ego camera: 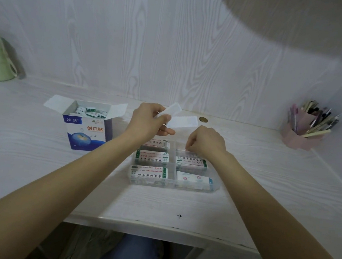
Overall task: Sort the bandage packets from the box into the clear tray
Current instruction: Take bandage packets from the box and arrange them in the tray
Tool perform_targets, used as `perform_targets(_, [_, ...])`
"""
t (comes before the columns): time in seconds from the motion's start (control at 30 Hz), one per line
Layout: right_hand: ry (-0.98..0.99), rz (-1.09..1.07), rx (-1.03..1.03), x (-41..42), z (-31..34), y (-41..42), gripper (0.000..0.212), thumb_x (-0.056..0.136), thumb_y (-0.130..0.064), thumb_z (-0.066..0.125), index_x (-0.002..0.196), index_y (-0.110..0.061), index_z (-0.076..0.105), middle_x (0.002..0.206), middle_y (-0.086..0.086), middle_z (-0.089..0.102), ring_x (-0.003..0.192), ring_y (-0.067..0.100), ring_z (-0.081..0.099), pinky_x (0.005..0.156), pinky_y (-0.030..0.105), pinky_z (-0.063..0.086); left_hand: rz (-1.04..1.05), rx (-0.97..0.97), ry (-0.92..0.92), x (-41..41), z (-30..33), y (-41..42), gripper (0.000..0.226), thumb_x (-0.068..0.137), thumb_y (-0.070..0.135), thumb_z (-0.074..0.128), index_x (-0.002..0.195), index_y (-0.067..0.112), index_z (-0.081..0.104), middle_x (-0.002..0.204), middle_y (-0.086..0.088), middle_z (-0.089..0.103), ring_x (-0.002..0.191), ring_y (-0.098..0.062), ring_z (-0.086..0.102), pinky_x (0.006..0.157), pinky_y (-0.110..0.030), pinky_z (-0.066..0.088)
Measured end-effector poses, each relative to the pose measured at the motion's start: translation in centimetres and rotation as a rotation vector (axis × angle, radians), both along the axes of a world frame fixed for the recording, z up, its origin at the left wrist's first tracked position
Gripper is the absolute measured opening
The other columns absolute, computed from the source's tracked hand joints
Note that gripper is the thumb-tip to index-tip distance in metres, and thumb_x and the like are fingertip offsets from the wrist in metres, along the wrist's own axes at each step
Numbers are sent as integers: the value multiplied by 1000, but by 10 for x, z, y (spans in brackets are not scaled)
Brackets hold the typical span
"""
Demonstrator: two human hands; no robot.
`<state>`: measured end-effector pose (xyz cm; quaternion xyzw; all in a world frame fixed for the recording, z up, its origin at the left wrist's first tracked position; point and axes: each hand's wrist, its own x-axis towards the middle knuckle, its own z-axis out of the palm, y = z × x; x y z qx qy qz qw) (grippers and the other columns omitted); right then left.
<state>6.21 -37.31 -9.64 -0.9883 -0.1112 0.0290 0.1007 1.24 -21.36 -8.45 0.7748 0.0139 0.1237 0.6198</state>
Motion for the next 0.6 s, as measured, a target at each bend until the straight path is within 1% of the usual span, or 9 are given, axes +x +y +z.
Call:
perform_targets(0.13, [12,97,-15,1,2,-4,20,80,-8,65,84,-24,76,88,-7,73,80,13,62,63,23,43,-7,3,-9,-1,2,0,11,93,5,55,85,9,61,90,-18,66,65,-20,72,61,-26,59])
perform_targets(0.23, [-8,150,-3,1,1,-7,18,82,-11,66,87,-25,77,89,-9,73,82,11,62,61,21,42,-8,7,-12,-2,2,0,9,94,5,55,87,8,61,91,-18,66,64,-19,72,58,-23,58])
perform_targets(0.33, [10,144,131,2,-1,-13,16,80,-9,69,87,-22,77,87,-6,71,81,9,62,67,23,47,-1,-6,-6,-4,2,1,10,93,5,55,87,9,61,91,-17,66,63,-19,72,57,-22,57])
perform_targets(0.37, [10,131,233,1,0,-15,13,80,-10,70,86,-21,76,87,-4,71,75,6,61,67,22,47,4,-12,-5,-4,2,1,9,93,6,56,87,9,61,90,-17,66,63,-19,72,56,-22,57])
perform_targets(0.43, [34,44,591,-2,5,-19,6,85,-16,67,85,-16,73,91,4,72,51,1,50,53,16,40,13,-18,-9,-5,1,1,9,93,6,56,88,11,61,89,-14,66,62,-18,71,55,-22,56])
perform_targets(0.47, [105,-39,796,-4,9,-21,14,90,-23,62,87,-13,71,90,9,72,42,4,43,44,15,33,13,-16,-13,-5,1,1,10,93,6,56,87,12,61,88,-12,66,61,-18,71,54,-21,56])
perform_targets(0.53, [378,-183,1080,-9,18,-26,41,96,-45,47,95,-9,67,76,12,69,37,7,37,35,16,24,3,0,-25,-6,0,-1,12,93,6,56,85,14,62,87,-11,66,62,-18,71,55,-21,56])
perform_targets(0.57, [514,-217,1161,-12,22,-29,49,95,-52,43,96,-9,66,68,11,66,36,7,36,32,15,22,-11,11,-31,-6,0,-3,13,93,6,56,84,14,62,86,-12,66,62,-19,71,55,-22,56])
perform_targets(0.6, [616,-229,1231,-15,25,-31,47,94,-54,45,96,-10,63,62,8,63,36,7,36,31,14,22,-27,23,-38,-6,-1,-5,14,93,7,57,83,15,62,85,-12,66,62,-19,71,56,-22,56])
